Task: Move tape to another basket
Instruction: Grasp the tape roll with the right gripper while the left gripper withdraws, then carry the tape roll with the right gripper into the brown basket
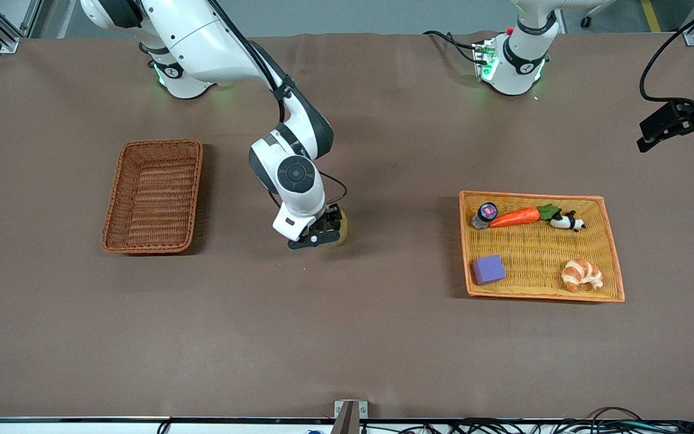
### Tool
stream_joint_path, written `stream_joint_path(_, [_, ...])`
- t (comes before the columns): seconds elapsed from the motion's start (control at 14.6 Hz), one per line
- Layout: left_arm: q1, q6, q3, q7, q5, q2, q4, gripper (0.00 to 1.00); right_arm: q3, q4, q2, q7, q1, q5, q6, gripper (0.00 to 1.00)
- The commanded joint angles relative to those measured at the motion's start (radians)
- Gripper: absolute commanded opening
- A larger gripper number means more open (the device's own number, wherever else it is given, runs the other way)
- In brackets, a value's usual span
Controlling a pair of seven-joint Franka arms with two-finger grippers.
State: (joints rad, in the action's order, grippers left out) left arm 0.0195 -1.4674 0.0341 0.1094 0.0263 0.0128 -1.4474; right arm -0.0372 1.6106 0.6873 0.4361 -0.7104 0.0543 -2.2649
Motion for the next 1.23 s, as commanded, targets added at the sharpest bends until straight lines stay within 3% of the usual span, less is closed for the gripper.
stream_joint_path(0.0, [0.028, -0.068, -0.017, -0.014, 0.006, -0.048, -0.099, 1.00, -0.009, 0.080, -0.017, 0.016, -0.023, -0.019, -0.076, 1.00])
stream_joint_path(0.21, [0.050, -0.060, -0.004, -0.014, -0.062, -0.054, -0.099, 1.00, -0.010, 0.086, 0.000, 0.015, -0.021, -0.019, -0.102, 0.99])
stream_joint_path(0.55, [0.056, -0.076, 0.000, -0.014, -0.065, -0.030, -0.093, 1.00, -0.010, 0.083, 0.021, 0.020, -0.023, -0.021, -0.130, 0.55])
stream_joint_path(0.68, [0.056, -0.076, 0.000, 0.002, -0.057, -0.030, -0.093, 1.00, -0.010, 0.081, 0.031, 0.033, -0.024, -0.021, -0.136, 0.46])
stream_joint_path(0.75, [0.059, -0.076, 0.000, 0.007, -0.058, -0.028, -0.093, 1.00, -0.010, 0.080, 0.032, 0.044, -0.026, -0.021, -0.137, 0.36])
stream_joint_path(0.82, [0.060, -0.080, 0.001, 0.006, -0.060, -0.025, -0.093, 1.00, -0.009, 0.077, 0.031, 0.052, -0.024, -0.021, -0.131, 0.14])
stream_joint_path(0.89, [0.060, -0.099, 0.001, 0.006, -0.055, -0.017, -0.093, 1.00, -0.010, 0.068, 0.028, 0.079, -0.021, -0.019, -0.118, 0.00])
stream_joint_path(1.16, [0.060, -0.116, 0.003, 0.003, -0.055, -0.010, -0.094, 1.00, -0.010, -0.015, -0.009, 0.098, 0.006, -0.016, 0.057, 0.00])
